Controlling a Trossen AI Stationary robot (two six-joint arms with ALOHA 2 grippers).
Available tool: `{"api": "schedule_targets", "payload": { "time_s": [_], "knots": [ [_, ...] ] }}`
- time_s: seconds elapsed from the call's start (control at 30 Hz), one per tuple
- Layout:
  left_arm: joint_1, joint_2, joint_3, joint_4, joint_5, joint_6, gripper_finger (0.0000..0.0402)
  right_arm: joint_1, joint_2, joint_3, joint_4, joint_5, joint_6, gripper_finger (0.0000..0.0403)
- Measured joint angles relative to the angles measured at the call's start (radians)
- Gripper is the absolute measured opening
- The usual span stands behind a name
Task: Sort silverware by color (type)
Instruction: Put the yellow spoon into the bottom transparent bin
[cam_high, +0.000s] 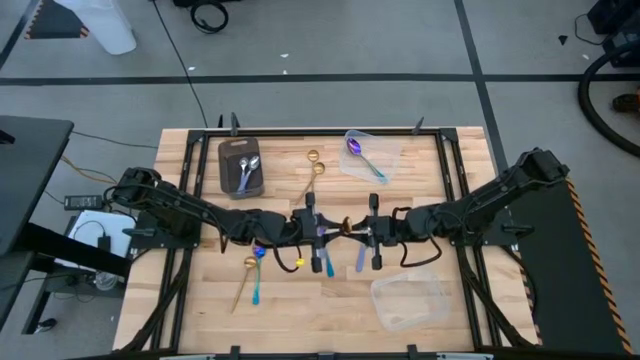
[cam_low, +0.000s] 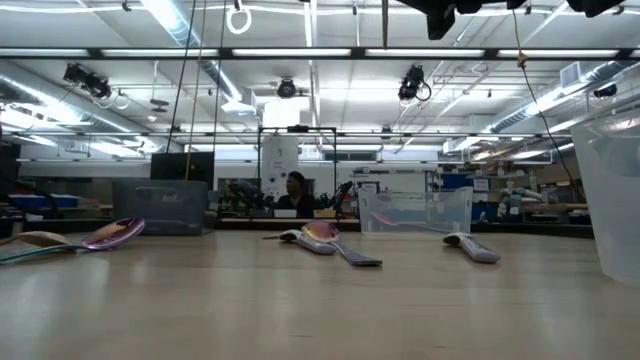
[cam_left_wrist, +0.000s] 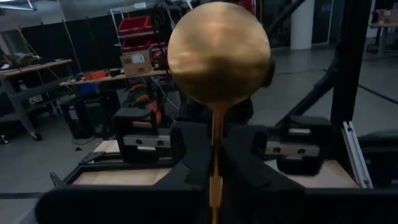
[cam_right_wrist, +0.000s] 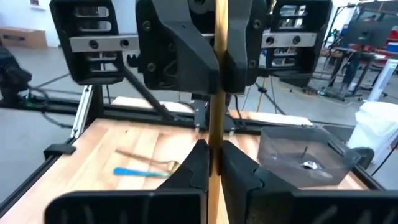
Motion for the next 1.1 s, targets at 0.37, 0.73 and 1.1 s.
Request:
{"api": "schedule_targets", "payload": {
  "time_s": [0.37, 0.73, 1.1],
  "knots": [
    [-0.002, -0.053, 0.000, -0.105, -0.004, 0.051, 0.0150, 0.060, -0.092, 0.000, -0.122, 0.081, 0.066, 0.0030],
    [-0.034, -0.183, 0.000, -0.393, -0.004, 0.044, 0.0145, 0.153, -0.099, 0.159, -0.720, 0.041, 0.399, 0.0034],
    [-0.092, -0.193, -0.001, -0.519, -0.003, 0.002, 0.0144, 0.288, 0.002, 0.373, -1.200, -0.126, 0.646, 0.0035]
  ]
}}
